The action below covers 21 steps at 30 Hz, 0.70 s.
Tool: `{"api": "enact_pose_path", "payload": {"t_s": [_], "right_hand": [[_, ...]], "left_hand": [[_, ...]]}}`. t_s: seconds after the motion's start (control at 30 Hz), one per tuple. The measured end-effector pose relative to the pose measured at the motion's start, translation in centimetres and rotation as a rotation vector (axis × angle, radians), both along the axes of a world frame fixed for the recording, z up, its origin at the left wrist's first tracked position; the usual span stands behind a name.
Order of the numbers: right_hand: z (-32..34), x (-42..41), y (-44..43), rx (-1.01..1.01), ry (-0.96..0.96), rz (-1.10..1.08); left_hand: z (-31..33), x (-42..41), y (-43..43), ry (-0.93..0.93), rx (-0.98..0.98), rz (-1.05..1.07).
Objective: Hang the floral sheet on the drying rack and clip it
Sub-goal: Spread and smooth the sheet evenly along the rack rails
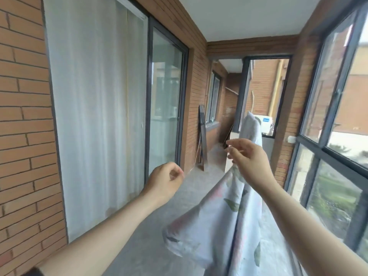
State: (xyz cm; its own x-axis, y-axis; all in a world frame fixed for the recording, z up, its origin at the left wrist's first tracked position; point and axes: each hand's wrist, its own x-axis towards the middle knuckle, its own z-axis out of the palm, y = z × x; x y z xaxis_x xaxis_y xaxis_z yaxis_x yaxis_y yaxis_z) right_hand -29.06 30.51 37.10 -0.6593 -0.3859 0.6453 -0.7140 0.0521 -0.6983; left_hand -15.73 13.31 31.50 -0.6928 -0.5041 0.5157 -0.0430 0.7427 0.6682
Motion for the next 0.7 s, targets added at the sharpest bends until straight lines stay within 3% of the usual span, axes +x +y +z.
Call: {"api": "enact_pose_path", "payload": {"t_s": [0.3,0.43,0.7], "right_hand": [[6.0,-7.7,-1.5,-0.112,0.255,-0.285],[7.6,-11.0,-3.4,0.206,0.356,-0.446],[7.3,-15.4,-7.6,0.814,0.340,-0.883]], "left_hand": [[4.6,-12.2,-3.7,0.066,-0.094,-0.149],[6.0,-16.8,-5.0,0.117,-0.096,-0.229],[6.1,-26.1,-9.7,0.151,-0.099,-0.456]]}}
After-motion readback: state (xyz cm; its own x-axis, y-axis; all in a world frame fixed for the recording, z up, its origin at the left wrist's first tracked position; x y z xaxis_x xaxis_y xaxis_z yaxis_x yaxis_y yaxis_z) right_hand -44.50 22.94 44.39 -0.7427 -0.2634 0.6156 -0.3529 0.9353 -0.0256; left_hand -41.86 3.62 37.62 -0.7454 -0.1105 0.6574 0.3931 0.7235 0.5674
